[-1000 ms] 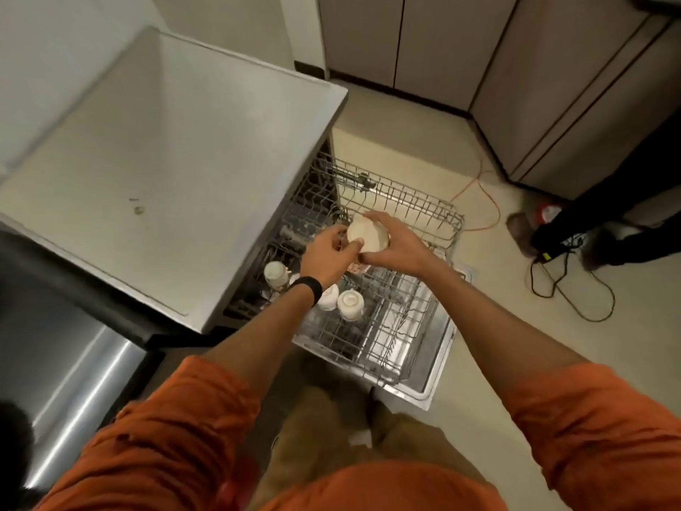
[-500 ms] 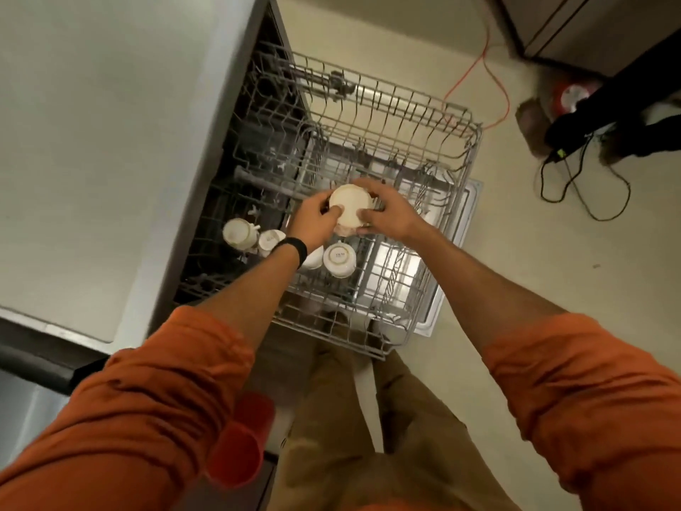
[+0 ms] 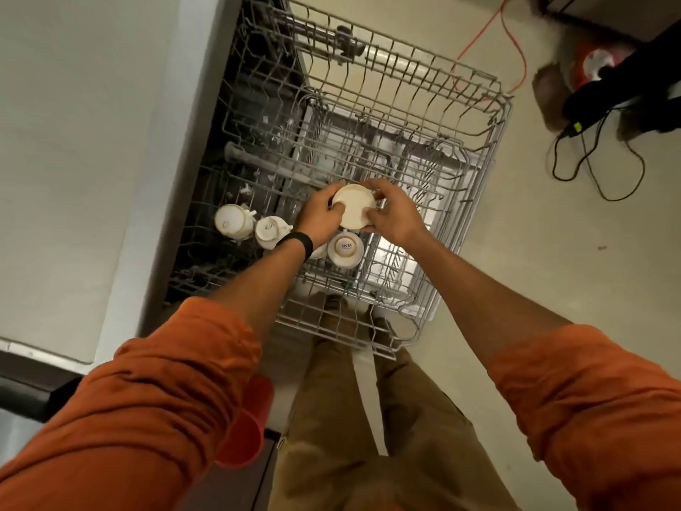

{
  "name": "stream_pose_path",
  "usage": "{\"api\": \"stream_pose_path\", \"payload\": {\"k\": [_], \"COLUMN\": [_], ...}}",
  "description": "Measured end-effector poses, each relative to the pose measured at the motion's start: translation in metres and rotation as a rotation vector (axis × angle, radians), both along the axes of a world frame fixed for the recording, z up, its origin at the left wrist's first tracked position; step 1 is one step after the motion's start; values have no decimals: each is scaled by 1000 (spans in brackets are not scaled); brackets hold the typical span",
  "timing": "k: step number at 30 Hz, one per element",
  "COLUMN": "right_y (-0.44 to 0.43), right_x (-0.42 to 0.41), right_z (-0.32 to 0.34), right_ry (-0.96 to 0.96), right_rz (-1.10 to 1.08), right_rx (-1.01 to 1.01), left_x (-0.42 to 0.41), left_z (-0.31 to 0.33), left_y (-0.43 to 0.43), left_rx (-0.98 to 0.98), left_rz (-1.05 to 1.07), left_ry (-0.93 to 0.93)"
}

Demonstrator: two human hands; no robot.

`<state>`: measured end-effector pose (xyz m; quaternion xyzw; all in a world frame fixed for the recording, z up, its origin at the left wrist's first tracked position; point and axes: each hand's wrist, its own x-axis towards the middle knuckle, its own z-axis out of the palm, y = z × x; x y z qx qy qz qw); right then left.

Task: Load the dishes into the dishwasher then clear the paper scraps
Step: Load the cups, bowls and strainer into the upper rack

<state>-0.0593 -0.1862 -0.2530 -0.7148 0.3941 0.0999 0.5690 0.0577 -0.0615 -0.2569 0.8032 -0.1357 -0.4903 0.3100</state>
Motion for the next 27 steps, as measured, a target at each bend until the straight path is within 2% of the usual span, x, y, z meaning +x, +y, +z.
{"api": "stream_pose_path", "payload": {"k": [7,15,19,27], "right_y": [20,29,28,22], "right_x": [-5,-12,-10,-23], "right_z": [-5,-5,4,44], "right_ry": [125,87,119,145], "right_rz": [118,114,152,286], "right_rx": [-118,-176,-183,-191], "left_x": [-12,-20,-22,-32], "left_z": [6,4,9,52], "left_y": [5,11,16,21], "left_rx": [42,45,69,69], "left_rz": [-50,-103,-154,-145], "left_ry": [-59,-178,-303,-341]}}
